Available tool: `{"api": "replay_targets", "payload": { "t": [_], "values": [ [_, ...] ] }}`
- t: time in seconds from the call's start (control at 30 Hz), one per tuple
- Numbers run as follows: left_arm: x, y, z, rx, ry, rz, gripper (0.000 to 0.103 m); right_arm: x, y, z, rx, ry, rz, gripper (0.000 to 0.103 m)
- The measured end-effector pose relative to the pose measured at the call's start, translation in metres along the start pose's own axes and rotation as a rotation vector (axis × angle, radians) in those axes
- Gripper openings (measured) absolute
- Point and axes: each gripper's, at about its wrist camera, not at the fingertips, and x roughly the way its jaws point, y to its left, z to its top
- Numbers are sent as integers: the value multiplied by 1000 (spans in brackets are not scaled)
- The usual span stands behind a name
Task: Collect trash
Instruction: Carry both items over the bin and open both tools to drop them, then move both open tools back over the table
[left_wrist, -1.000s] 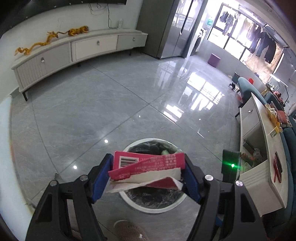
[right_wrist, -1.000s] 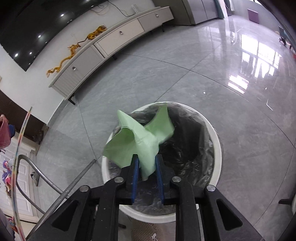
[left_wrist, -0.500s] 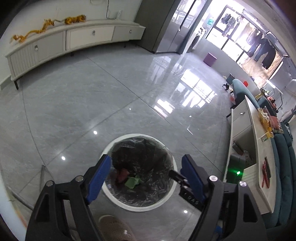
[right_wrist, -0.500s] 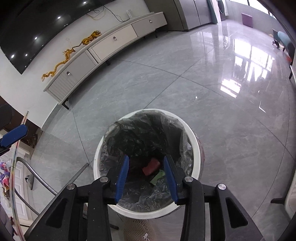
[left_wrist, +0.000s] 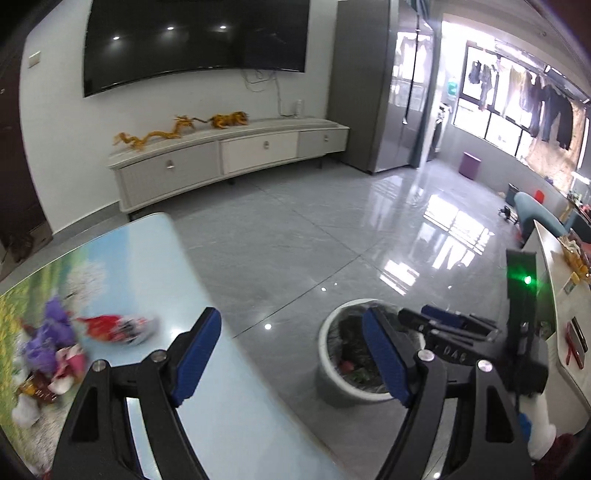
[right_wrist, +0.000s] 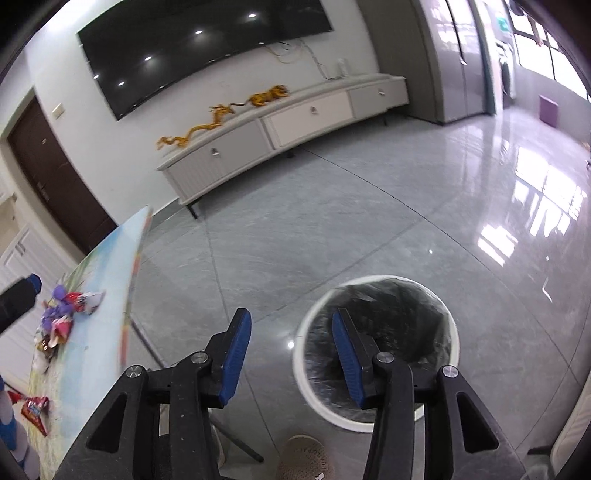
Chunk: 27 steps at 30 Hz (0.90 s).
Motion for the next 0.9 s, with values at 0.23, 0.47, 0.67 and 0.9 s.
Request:
{"api": "replay_targets", "payload": {
  "t": [0.23,0.47,0.67,0.9],
  "values": [
    [-74,78,-37,-135,-96,144,88,-13,79,3,-146,8,71,47],
    [-130,152,-86,-256,-144,259,88,-10,155,-5,-278,28,151,50],
    [-163,219,-134,-365,-122,387,88,4,211,-16,-371,63,209,54],
    [-156,261,-185,-461,-18,435,88,28,259,-17,-470,83,242,63]
  ]
}}
